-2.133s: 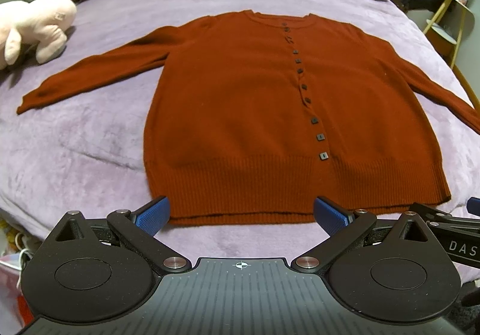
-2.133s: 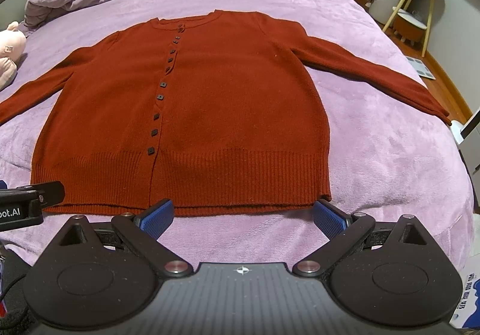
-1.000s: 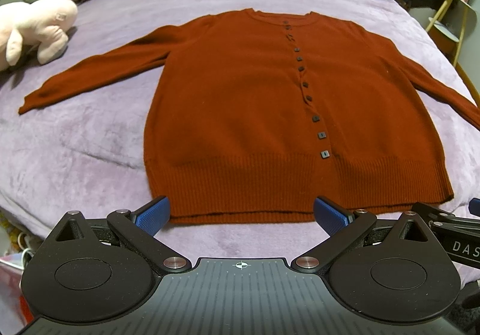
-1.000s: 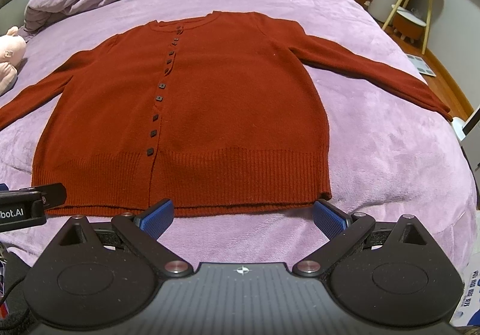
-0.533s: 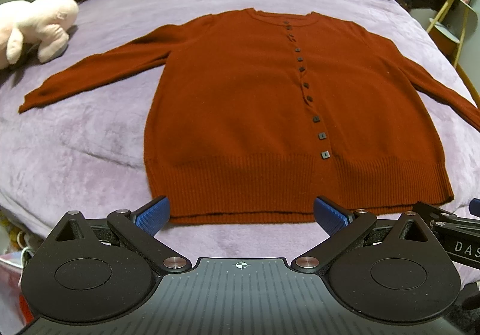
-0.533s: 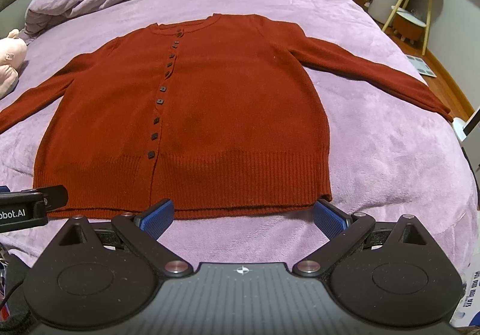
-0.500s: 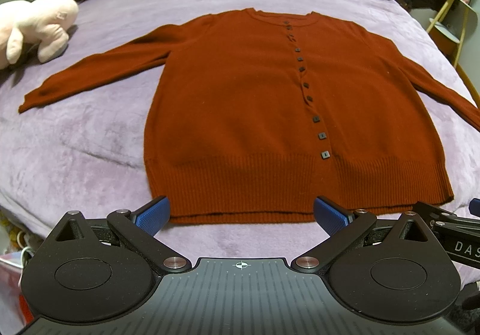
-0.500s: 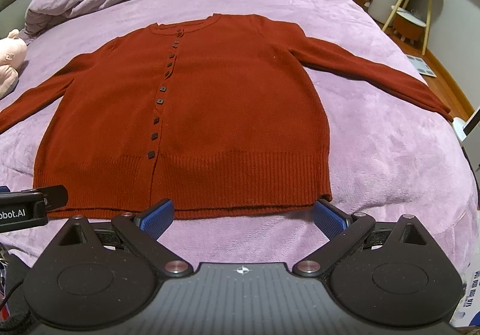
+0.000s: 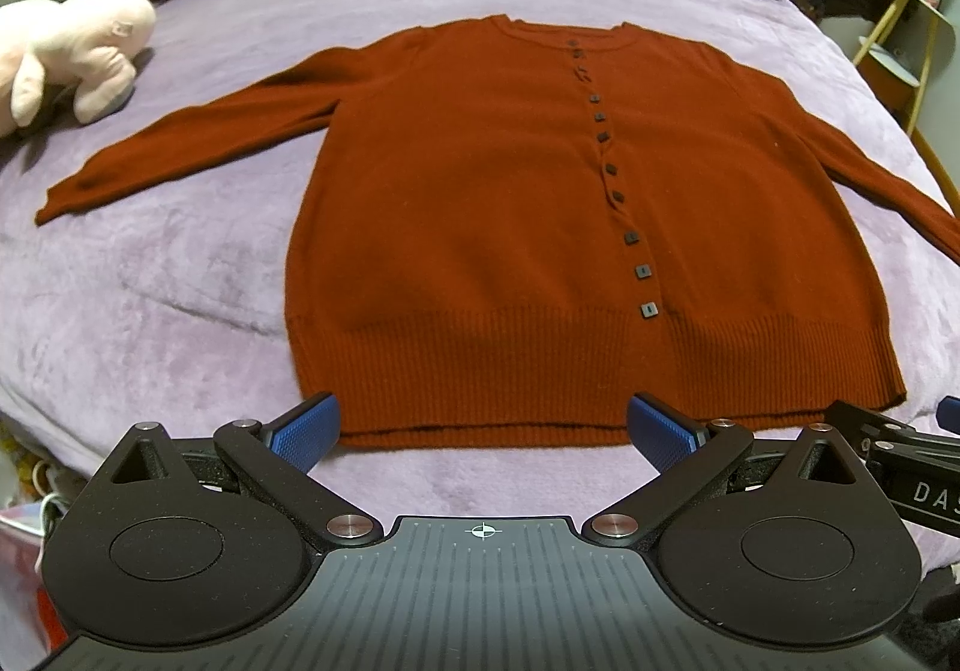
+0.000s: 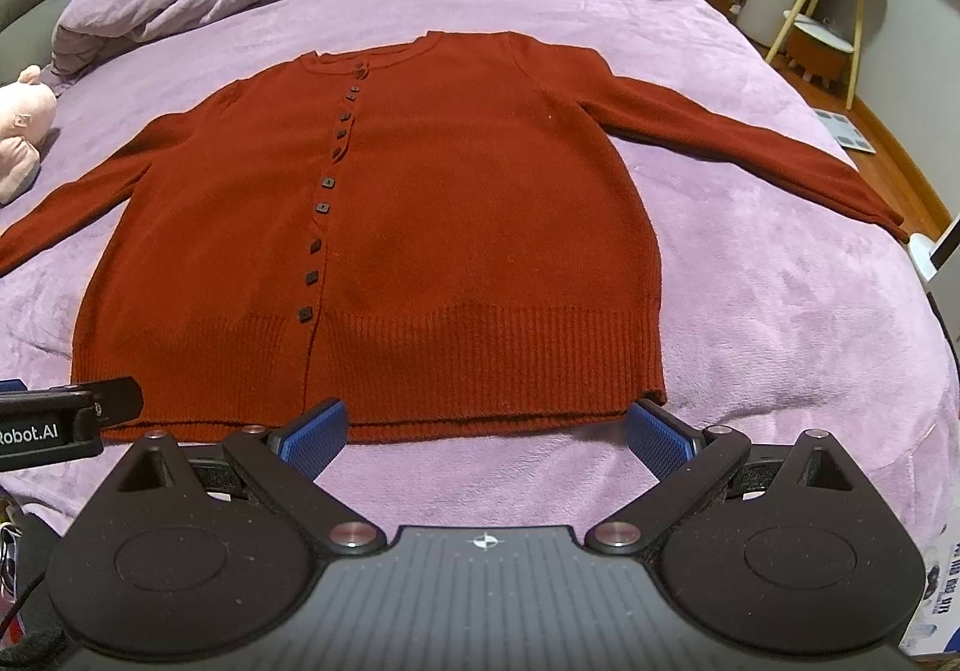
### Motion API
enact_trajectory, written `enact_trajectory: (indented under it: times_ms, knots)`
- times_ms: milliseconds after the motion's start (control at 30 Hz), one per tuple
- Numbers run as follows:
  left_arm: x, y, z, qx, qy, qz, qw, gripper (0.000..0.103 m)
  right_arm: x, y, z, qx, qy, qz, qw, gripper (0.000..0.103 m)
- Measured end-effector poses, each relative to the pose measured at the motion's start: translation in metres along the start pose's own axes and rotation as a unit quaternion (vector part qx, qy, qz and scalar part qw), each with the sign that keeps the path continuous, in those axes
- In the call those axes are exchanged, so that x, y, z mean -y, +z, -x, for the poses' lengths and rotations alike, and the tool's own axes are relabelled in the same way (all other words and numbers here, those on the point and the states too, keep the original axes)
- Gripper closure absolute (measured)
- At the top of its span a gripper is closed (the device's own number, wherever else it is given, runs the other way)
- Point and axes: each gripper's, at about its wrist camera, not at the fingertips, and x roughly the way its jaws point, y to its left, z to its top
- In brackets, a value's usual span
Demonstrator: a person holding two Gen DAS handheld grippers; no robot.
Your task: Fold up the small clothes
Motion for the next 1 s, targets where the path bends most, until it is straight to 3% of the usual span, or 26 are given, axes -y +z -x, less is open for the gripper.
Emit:
enact_trajectory:
  times_ms: [767, 1000]
  knots:
    - [0.004, 0.003, -0.015, -0.02, -0.005, 0.001, 0.9998, 0.0, 0.005, 0.003, -0.008, -0.004, 0.02, -0.01, 1.0, 0.004]
    - [0.006, 0.007, -0.026, -0.03, -0.019, 0.004, 0.9994, 0.0, 0.019, 0.005, -0.009, 0.018, 0.062, -0.032, 0.997, 0.004]
